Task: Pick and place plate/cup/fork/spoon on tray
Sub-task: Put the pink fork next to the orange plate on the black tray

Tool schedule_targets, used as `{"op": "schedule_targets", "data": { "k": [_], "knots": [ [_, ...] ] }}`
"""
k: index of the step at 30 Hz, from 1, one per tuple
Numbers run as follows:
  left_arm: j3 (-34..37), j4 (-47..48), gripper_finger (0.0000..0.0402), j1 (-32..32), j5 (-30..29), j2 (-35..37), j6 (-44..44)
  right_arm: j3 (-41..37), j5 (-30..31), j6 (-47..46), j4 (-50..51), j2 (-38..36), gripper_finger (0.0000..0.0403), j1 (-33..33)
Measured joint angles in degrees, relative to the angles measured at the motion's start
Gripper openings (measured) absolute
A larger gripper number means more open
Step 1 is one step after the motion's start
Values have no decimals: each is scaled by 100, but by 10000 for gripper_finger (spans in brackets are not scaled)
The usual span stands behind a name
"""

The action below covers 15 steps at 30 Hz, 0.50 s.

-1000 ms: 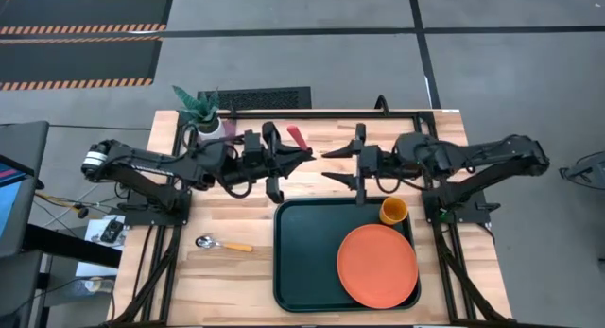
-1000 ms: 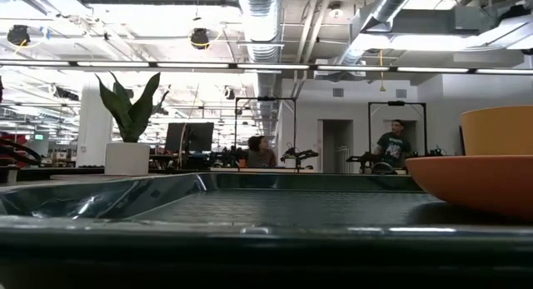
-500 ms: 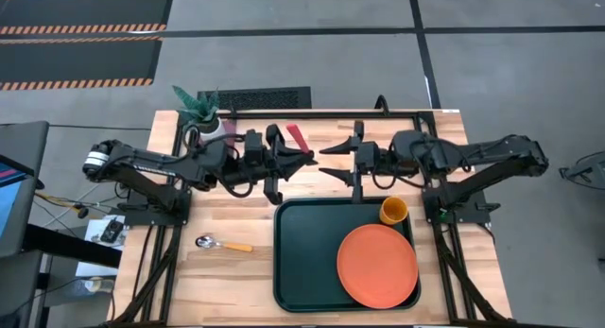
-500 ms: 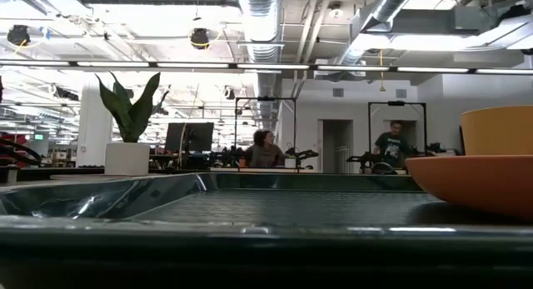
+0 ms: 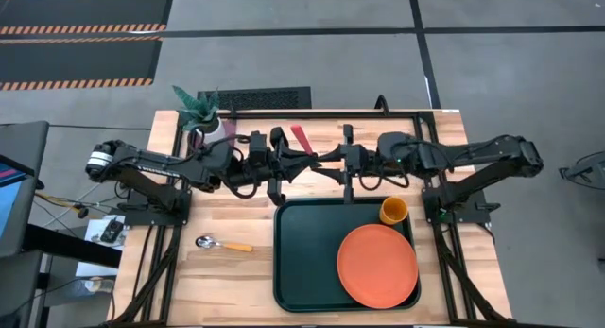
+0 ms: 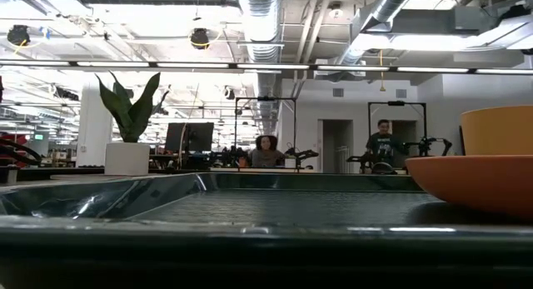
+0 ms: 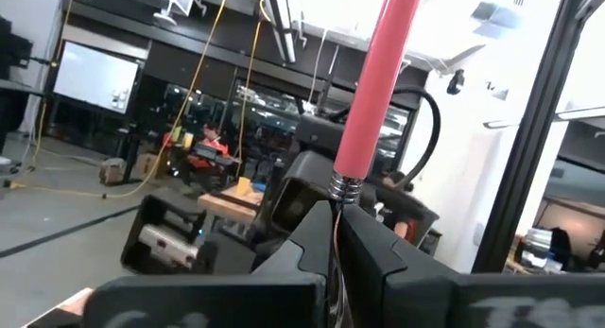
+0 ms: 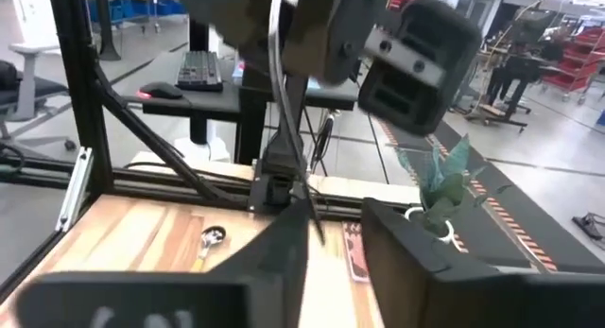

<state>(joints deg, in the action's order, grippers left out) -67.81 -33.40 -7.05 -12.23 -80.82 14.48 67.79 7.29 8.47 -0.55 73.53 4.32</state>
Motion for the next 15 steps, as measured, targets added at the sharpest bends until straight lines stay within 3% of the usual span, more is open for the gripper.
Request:
{"op": "schedule_targets", "data": {
  "k": [6, 15],
  "knots": [
    [0, -12, 0, 4, -27, 2, -5, 0, 0, 68, 32, 3, 14, -115],
    [0, 3, 0, 15, -111, 2, 49, 0, 7, -4, 28, -2, 12, -260]
  ]
}}
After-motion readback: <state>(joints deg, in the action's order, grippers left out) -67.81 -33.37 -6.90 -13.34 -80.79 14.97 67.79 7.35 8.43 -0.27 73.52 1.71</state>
